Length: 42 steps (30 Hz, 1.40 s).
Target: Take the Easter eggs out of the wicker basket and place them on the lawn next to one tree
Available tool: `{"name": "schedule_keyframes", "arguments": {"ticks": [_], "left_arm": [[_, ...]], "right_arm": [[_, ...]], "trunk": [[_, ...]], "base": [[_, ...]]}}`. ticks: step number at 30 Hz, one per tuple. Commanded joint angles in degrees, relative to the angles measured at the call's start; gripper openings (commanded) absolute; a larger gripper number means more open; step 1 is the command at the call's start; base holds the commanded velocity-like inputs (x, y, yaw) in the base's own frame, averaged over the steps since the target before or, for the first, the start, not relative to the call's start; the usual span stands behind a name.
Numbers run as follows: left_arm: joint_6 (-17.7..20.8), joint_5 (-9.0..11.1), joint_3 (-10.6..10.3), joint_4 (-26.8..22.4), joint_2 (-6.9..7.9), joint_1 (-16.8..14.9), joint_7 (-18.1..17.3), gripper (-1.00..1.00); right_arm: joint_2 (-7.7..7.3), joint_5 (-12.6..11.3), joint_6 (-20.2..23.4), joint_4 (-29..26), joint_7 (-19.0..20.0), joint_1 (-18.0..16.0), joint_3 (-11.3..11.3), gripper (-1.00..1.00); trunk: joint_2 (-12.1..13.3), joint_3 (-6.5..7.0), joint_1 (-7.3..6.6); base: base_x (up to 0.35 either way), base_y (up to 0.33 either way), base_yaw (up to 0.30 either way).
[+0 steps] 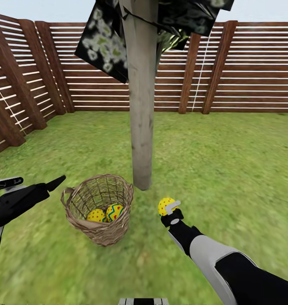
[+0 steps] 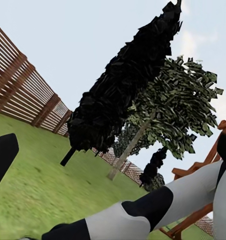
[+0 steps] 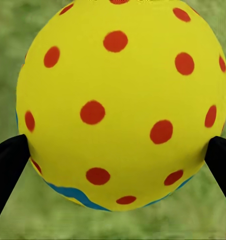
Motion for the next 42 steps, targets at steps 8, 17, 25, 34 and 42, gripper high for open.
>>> {"name": "schedule_keyframes", "arguments": {"ticks": [8,17,25,34,42], "left_arm": [[0.63,-0.02,0.00,0.15,-0.03,-0.03,-0.22,1.00],[0.69,-0.02,0.03,0.43,-0.82,-0.03,-0.22,1.00],[0.61,-0.02,0.00,0.35,-0.82,-0.03,-0.22,1.00],[0.58,-0.02,0.00,0.30,-0.74,-0.03,-0.22,1.00],[0.60,-0.02,0.00,0.26,-0.74,-0.03,-0.22,1.00]], "right_arm": [[0.02,0.56,6.50,-0.29,0.13,-0.02,0.04,-1.00],[0.02,0.67,6.40,-0.46,0.38,-0.02,0.12,-1.00],[0.02,0.78,6.20,-0.48,0.54,-0.02,0.14,-1.00],[0.02,0.86,6.29,-0.72,1.62,-0.02,0.20,-1.00],[0.02,0.87,6.29,-0.72,1.62,-0.02,0.21,-1.00]], "trunk": [[-0.09,-1.16,0.11],[-0.09,-1.16,0.11],[-0.09,-1.16,0.11],[-0.13,-1.82,0.19],[-0.24,-3.59,0.40]], "base": [[0.000,0.000,0.000],[0.116,0.000,0.000],[0.206,0.000,0.000],[0.002,0.000,0.097],[0.000,0.000,0.002]]}}
